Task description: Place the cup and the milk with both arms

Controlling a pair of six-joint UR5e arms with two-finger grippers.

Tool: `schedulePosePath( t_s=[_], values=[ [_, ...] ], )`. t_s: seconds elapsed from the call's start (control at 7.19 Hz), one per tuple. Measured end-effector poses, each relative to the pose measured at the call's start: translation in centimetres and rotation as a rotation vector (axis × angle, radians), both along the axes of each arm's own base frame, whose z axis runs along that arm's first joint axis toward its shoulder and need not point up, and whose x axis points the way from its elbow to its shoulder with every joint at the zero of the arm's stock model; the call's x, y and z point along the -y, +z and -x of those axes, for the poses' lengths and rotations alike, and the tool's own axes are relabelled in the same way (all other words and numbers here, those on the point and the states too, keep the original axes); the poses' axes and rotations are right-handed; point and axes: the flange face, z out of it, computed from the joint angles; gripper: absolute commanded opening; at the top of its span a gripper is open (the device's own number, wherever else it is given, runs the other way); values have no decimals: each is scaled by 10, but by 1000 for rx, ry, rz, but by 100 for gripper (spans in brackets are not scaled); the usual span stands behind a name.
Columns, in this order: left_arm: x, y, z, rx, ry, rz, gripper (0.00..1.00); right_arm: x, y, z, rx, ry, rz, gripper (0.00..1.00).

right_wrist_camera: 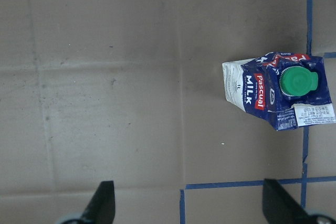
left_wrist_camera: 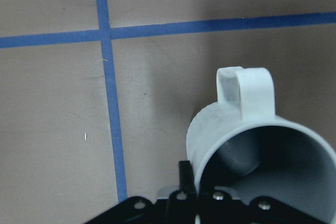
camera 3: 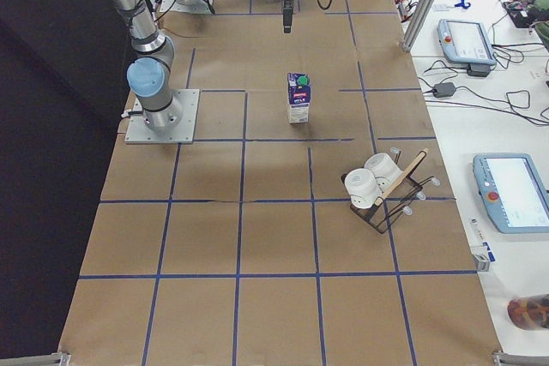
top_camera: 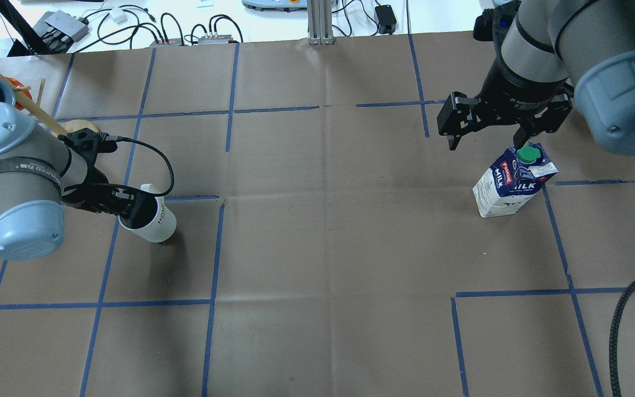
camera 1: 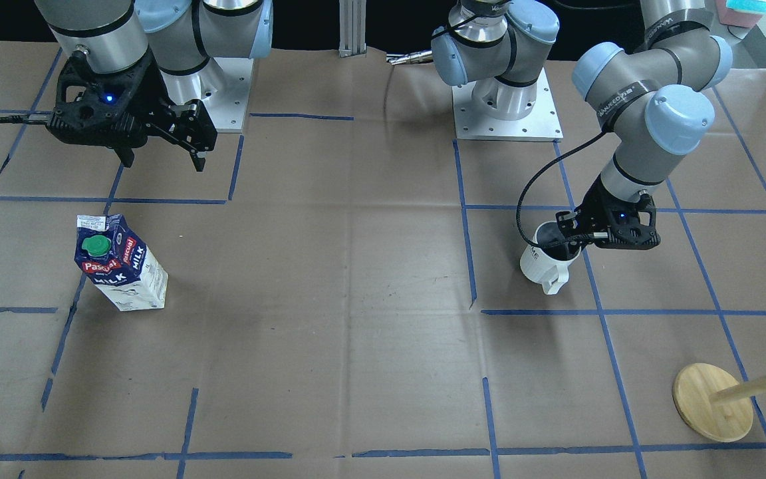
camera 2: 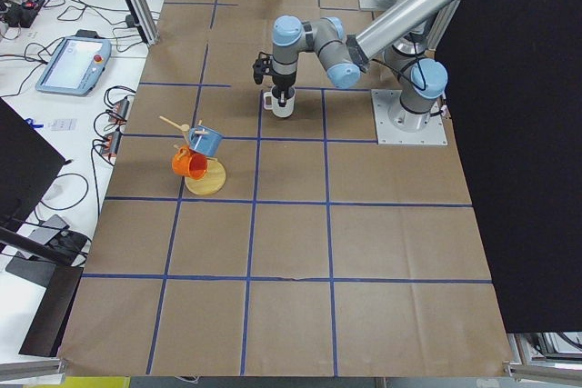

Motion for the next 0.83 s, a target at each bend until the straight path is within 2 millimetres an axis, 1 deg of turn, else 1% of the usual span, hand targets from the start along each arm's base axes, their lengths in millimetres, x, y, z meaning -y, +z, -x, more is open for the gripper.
schedulePosePath(
  t_s=[0.14,0.28,0.42,0.7,0.83],
  values=[
    [15,8,22,-31,6,24,0,1,0,0,-1,3,1,100],
    [34,8,54,-49,-8,30,0,1,0,1,-2,4,1,100],
    [60,9,88,-53,-35,38,0,2,-2,0,-1,4,-4,100],
    [125,19,166,-53,-89,68,1,2,-5,0,1,3,-9,100],
    [158,16,203,-50,-109,73,1,2,-4,0,0,3,-8,100]
  ],
)
